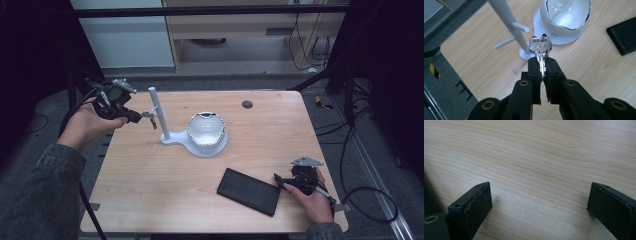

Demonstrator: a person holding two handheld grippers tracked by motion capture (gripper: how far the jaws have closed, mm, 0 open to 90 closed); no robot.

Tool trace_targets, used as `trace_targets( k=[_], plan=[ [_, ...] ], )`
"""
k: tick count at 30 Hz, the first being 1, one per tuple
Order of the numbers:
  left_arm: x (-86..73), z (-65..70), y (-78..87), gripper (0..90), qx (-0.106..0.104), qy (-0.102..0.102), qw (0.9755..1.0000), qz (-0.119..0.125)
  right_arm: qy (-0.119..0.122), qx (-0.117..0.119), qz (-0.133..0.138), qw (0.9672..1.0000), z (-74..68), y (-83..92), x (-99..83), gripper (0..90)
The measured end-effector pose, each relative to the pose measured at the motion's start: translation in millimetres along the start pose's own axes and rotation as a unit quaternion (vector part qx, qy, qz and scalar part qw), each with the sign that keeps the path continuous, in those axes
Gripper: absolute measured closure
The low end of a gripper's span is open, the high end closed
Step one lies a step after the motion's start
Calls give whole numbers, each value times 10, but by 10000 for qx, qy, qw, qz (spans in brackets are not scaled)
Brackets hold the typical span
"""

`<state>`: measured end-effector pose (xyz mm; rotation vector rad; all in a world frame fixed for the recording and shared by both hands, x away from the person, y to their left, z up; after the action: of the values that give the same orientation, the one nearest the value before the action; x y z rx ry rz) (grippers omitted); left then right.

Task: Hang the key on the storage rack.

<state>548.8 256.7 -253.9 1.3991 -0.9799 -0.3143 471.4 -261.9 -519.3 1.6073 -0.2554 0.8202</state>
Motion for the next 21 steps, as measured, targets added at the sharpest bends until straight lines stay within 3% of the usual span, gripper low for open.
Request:
trace_targets(
  k=[13, 21],
  plan=[
    [59, -77, -2, 836, 89, 82, 9999, -34, 28, 22, 0, 10000, -13, 3, -4, 58],
    [92, -97, -63, 835, 39, 116, 9999, -48, 23, 26, -4, 10000, -16, 3, -4, 57]
  ],
)
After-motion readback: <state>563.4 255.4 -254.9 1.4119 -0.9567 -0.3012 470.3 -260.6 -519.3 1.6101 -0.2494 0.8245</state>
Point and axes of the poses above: each handheld gripper's, and its own axes: y roughly backward along the jaws, x roughly out of its top, z roughly to its right, the point moved 1 cm from there along -y, roughly forward along the jaws, and after that the axes turned 8 degrees about -z, right-handed, at the moved point
